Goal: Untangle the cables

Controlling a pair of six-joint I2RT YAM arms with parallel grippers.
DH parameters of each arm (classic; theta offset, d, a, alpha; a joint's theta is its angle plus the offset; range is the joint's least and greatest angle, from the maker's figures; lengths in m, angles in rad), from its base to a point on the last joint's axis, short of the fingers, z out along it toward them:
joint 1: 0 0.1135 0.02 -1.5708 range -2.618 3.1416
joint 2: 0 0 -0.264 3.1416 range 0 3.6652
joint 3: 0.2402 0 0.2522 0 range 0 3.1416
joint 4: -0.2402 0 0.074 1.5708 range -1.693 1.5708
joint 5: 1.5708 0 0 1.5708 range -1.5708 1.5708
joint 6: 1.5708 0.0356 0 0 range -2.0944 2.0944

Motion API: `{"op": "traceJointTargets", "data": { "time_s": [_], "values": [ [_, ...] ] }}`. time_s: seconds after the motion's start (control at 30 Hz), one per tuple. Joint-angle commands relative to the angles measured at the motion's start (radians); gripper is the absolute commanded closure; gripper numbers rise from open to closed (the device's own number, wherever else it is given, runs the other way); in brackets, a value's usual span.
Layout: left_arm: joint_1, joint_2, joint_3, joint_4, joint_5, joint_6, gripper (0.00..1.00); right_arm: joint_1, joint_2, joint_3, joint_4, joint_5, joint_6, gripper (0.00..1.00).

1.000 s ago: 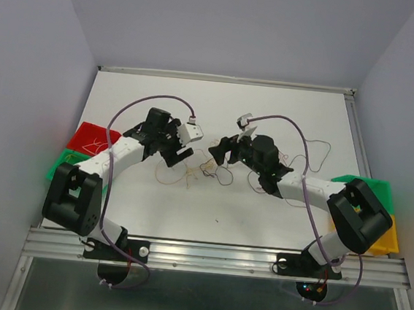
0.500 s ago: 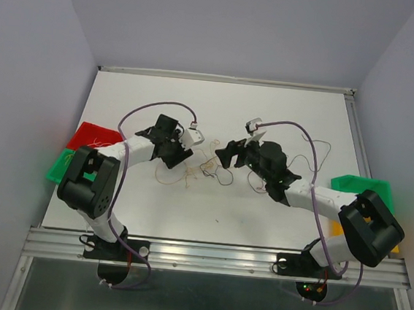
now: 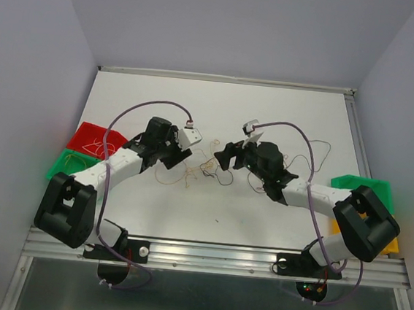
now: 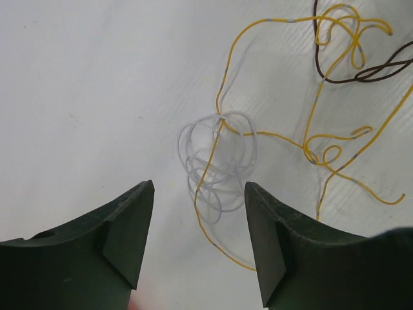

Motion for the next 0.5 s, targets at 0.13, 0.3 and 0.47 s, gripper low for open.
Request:
{"op": "traceJointTargets", "data": {
  "time_s": [0.13, 0.3, 0.47],
  "values": [
    [-0.077, -0.065, -0.077, 0.012, -0.024, -0.016, 0.31, 0.001, 0.029, 0.044, 0.055, -0.027, 0.003, 0.15],
    [-0.085, 0.020, -0.060, 0.010, -0.069, -0.019, 0.34, 0.001, 0.036, 0.052, 0.058, -0.030, 0.004, 0.15],
    [-0.085, 0.103, -0.055, 0.051, -0.143, -0.025, 0.38, 0.003, 0.039, 0.054, 0.061, -0.038, 0.007, 0.15]
  ]
}}
